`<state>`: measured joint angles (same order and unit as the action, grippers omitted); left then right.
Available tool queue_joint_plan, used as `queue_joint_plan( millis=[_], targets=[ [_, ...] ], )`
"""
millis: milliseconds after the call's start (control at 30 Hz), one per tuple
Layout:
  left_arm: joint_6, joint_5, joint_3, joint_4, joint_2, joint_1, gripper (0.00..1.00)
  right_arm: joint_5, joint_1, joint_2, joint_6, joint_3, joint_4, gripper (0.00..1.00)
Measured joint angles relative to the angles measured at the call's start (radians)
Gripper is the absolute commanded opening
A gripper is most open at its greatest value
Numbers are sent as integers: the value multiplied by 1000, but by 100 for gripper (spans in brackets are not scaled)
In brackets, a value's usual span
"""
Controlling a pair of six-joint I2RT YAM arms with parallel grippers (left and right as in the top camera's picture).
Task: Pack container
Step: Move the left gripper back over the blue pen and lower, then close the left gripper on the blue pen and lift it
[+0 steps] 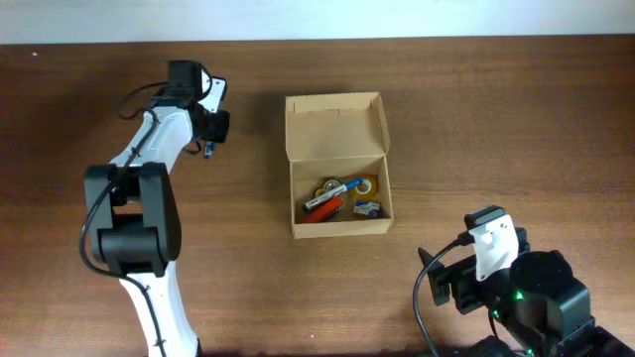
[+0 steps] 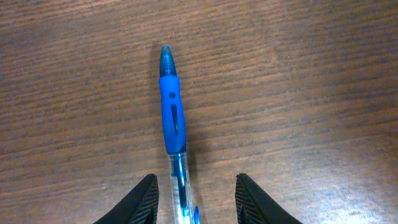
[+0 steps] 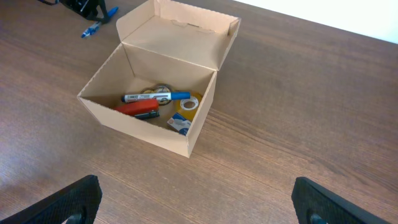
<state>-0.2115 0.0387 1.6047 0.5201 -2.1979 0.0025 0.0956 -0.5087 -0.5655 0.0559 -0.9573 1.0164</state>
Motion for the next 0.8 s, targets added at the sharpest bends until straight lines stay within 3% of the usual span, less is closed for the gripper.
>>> queue_joint_plan(
  millis=[800],
  targets=[
    [0,10,0,-21,-26,17,39,0,0,0,0,0,0,99]
  ],
)
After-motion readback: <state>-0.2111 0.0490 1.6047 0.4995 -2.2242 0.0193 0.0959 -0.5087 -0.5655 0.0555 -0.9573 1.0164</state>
